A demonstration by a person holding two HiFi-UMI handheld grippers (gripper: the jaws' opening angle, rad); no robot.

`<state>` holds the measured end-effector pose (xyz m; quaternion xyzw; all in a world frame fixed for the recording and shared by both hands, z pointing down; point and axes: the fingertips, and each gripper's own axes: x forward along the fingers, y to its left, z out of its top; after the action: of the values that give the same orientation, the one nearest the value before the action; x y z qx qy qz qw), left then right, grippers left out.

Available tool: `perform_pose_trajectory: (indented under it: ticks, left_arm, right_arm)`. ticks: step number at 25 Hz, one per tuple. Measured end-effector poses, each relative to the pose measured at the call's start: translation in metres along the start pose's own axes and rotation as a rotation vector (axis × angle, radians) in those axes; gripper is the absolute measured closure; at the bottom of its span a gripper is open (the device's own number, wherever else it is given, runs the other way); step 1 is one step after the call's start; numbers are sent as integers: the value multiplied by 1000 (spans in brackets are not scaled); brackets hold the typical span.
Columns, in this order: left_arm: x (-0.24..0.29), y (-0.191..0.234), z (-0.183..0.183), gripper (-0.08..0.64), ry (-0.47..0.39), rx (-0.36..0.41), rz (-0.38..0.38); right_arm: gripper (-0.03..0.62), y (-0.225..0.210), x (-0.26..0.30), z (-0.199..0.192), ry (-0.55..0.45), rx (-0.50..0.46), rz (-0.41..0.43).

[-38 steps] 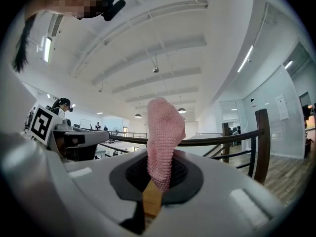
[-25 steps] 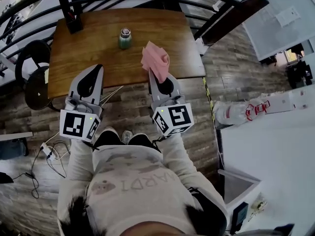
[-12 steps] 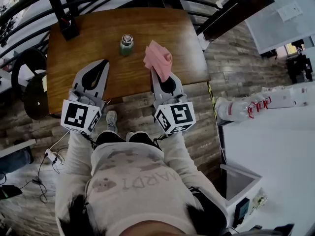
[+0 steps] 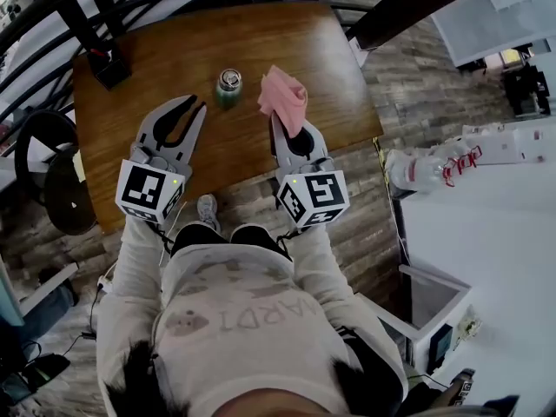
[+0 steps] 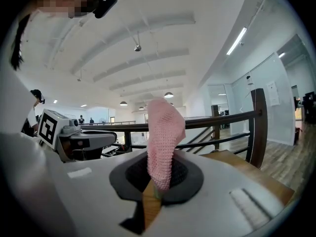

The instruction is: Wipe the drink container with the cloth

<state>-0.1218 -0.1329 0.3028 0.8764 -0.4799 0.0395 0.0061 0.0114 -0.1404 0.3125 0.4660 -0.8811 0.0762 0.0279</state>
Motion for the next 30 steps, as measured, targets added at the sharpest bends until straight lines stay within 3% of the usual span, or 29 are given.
perform_pose_trajectory:
  ticks: [16, 24, 30]
  left_arm:
    - [87, 29, -106, 365, 160, 4, -245]
    - [113, 34, -151, 341, 221, 1, -278]
    - [131, 30, -162, 325, 198, 8, -288]
  right_arm:
    - [566, -35, 25, -41, 81, 88, -177]
    - [566, -47, 37, -73, 132, 128, -214]
    - [566, -56, 40, -104, 194, 132, -228]
